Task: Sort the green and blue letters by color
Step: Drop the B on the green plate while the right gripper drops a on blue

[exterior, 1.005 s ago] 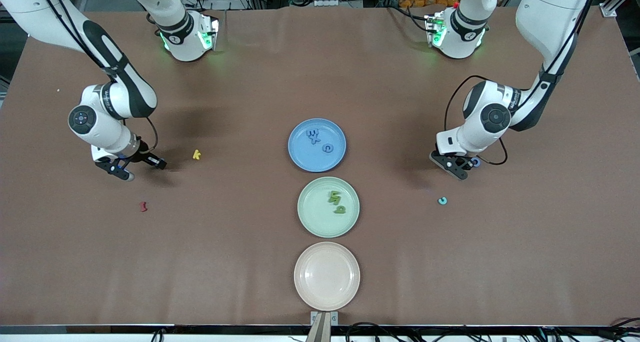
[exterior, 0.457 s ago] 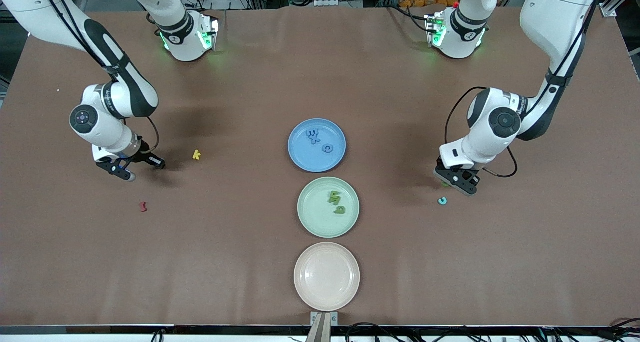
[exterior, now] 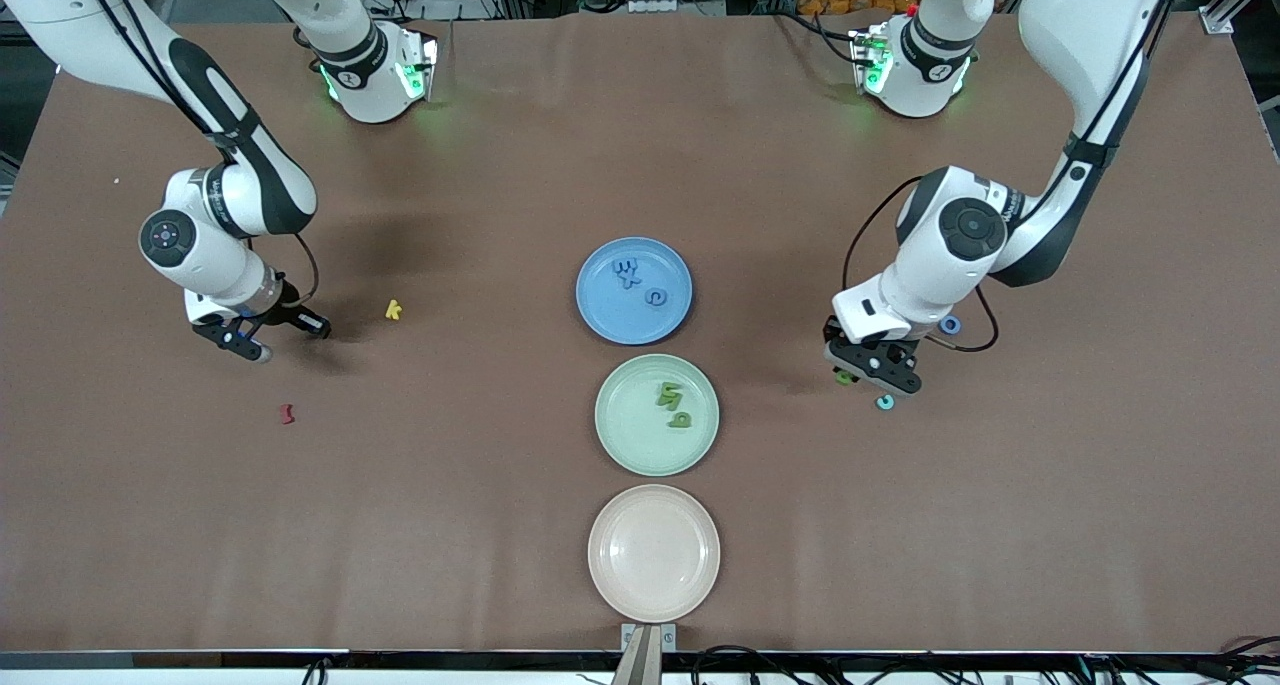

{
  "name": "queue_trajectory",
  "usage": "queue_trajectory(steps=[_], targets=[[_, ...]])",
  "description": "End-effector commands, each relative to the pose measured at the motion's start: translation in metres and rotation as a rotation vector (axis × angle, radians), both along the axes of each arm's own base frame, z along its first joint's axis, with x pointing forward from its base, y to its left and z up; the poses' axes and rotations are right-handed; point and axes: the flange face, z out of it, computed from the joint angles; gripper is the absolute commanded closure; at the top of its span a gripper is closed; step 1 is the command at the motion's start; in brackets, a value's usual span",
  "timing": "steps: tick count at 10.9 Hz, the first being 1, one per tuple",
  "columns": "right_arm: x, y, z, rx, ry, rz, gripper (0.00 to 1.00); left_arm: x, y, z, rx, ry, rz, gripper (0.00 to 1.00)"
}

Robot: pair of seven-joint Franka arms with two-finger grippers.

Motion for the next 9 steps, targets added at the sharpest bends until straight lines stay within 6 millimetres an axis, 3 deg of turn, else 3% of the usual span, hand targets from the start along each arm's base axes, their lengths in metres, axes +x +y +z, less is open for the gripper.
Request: queue_trajectory(steps=[1,4,6,7,9], targets=[[-0.001,0.016,0.032,-0.049,0.02,0.034,0.81,0.012,-0.05,0.038,-0.095,0.0,0.145,1.0],[0.005,0.063,0.044,-0.019,-0.004,0.006,0.81,0.015,-0.115,0.035,-0.176,0.025,0.213,1.0],[0.008,0.129,0.063,0.042,-0.032,-0.044,0.81,0.025,-0.141,0.022,-0.213,0.043,0.226,1.0],[0.008,0.168,0.073,0.079,-0.041,-0.067,0.81,0.018,-0.155,0.013,-0.213,0.056,0.223,1.0],[0.0,0.237,0.084,0.119,-0.044,-0.091,0.81,0.021,-0.155,0.011,-0.212,0.054,0.226,1.0]])
